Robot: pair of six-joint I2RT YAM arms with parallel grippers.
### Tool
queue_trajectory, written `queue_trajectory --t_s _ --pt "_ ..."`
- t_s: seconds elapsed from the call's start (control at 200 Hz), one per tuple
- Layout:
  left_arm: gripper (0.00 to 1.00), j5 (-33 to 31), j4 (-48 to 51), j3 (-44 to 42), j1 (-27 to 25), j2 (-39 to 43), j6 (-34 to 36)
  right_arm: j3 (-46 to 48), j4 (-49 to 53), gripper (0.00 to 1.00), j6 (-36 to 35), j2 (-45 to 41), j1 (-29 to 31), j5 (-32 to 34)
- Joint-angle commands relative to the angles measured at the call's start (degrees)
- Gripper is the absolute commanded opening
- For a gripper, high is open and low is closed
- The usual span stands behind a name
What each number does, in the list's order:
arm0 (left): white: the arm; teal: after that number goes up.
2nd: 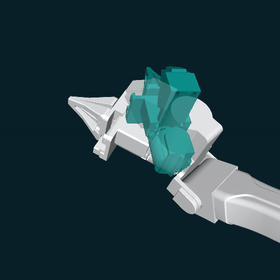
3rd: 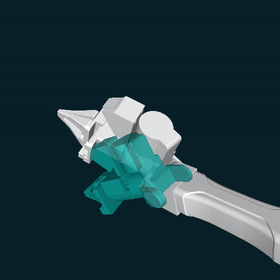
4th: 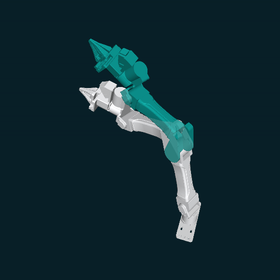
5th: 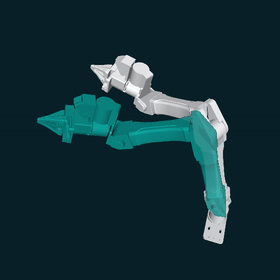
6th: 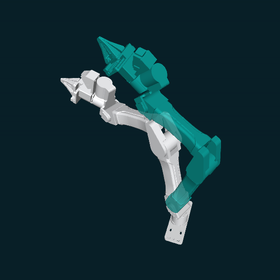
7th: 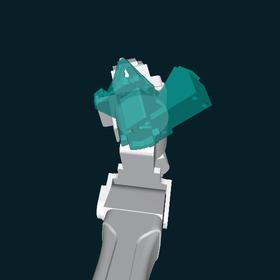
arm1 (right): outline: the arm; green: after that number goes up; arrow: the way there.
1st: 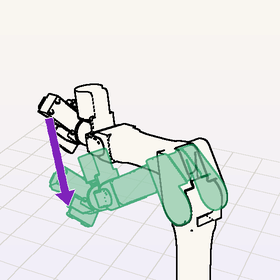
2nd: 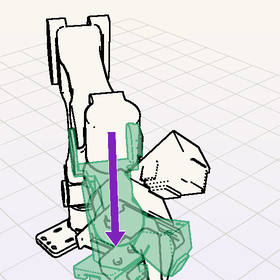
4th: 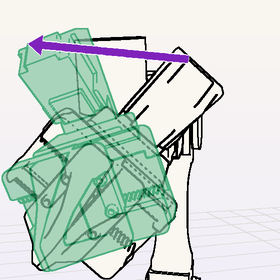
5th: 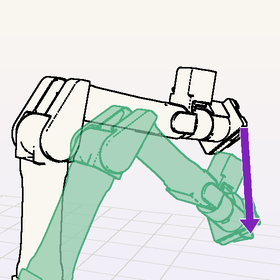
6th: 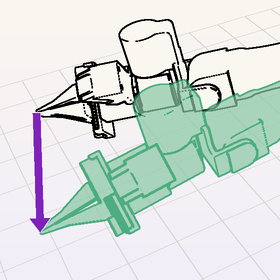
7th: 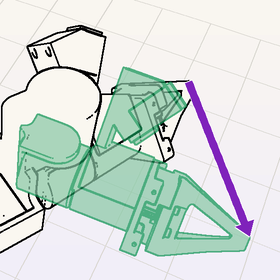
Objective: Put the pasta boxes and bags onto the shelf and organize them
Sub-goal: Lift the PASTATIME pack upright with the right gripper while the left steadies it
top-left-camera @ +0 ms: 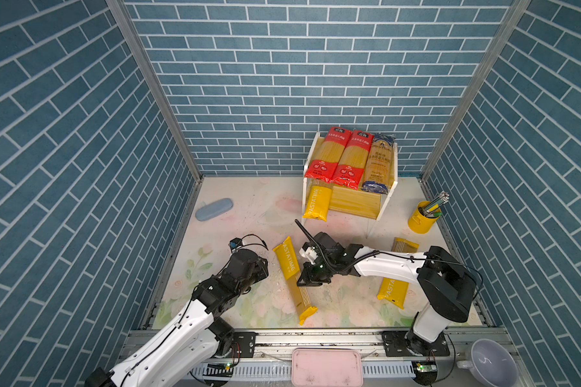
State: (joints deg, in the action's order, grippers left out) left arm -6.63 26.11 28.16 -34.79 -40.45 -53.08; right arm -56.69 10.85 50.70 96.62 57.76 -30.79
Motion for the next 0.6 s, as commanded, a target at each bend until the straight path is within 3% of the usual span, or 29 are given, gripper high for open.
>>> queue_trajectory --t_s 0.0,0.405,0.595 --pt "0.40 -0.9 1.1 1.7 0.3 0.3 1.0 -0.8 -6.2 0.00 -1.9 -4.8 0.4 -1.7" --pt "0.40 -0.7 0.5 4.0 0.3 -0.4 1.3 3.2 -20.5 0.00 2.2 -11.0 0.5 -5.5" --pt "0.40 -1.0 3.6 8.3 0.3 1.9 2.2 3.8 -20.9 0.00 3.1 -15.6 0.1 -5.6"
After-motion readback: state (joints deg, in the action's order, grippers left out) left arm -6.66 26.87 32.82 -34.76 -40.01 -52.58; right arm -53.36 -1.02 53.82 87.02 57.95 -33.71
